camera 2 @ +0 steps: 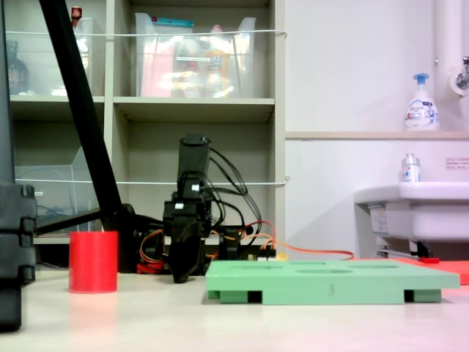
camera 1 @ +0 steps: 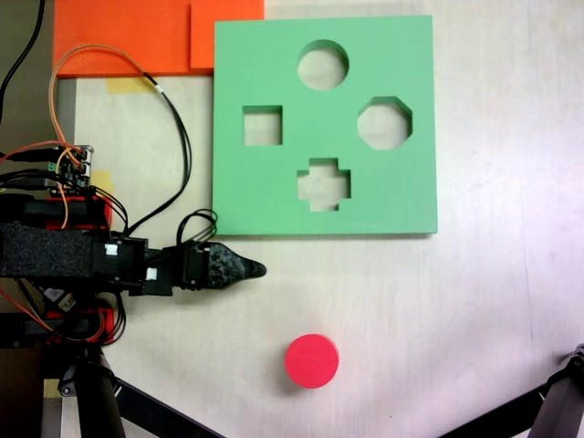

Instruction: Put the cylinder block into the corresponding hole

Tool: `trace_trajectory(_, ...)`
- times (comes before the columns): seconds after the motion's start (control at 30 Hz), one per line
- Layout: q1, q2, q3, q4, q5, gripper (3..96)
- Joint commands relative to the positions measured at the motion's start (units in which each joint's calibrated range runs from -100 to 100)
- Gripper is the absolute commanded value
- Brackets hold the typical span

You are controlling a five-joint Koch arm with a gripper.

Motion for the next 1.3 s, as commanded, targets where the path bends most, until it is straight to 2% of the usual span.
trace_trajectory(0.03, 0.00, -0.55, -1.08, -5.99, -0.15, 49.3)
trace_trajectory(1.07, 0.78, -0.55, -1.08, -5.61, 0.34, 50.9)
trace_trajectory(1.2, -0.88, -0.55, -1.08, 9.41, 7.67, 50.9)
trace_trajectory(1.3, -2.05, -0.55, -1.08, 27.32, 15.14, 46.4)
